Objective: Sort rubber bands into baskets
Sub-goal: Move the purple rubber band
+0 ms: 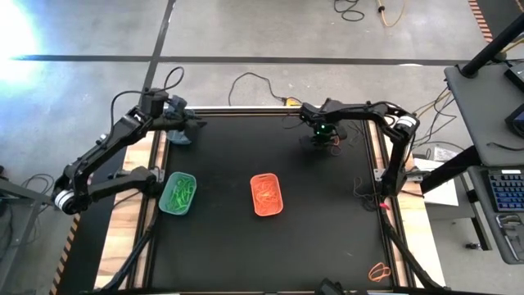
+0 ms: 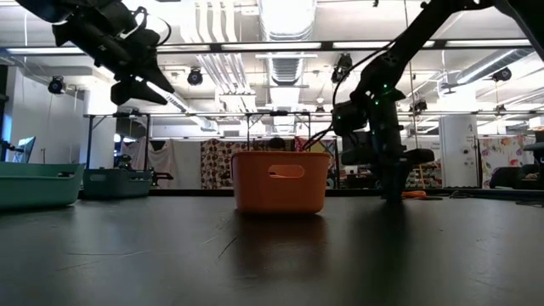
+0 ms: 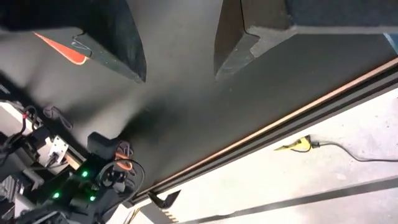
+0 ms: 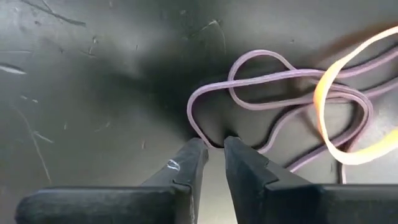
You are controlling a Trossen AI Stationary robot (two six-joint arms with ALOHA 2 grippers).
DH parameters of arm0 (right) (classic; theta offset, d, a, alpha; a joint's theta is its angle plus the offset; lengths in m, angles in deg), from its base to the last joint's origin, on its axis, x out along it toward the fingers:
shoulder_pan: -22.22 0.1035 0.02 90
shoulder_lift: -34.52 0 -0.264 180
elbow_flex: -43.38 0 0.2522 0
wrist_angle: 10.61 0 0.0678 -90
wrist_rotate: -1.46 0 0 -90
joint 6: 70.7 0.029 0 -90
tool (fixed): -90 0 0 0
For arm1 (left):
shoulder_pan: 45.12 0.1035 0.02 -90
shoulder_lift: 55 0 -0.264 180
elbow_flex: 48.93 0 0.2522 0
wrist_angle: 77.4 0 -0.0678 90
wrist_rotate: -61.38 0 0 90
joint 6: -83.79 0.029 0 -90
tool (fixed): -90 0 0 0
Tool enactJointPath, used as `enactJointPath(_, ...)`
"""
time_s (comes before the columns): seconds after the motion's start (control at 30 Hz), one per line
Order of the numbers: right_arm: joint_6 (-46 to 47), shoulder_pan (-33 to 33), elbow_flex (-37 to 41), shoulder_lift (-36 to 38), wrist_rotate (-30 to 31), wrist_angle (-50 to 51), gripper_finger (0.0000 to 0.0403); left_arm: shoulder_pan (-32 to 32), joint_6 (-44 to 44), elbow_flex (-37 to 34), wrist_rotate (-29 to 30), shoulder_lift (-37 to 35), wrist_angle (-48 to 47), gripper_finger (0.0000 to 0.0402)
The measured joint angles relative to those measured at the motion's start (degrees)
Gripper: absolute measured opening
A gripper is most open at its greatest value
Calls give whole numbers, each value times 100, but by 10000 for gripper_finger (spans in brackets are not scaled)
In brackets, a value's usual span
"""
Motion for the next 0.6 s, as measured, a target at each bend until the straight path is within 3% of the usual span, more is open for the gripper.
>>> enactJointPath(0.6, -1608, -80, 550, -1, 42, -671, 27, -284, -525, -7, 4, 249, 923, 171)
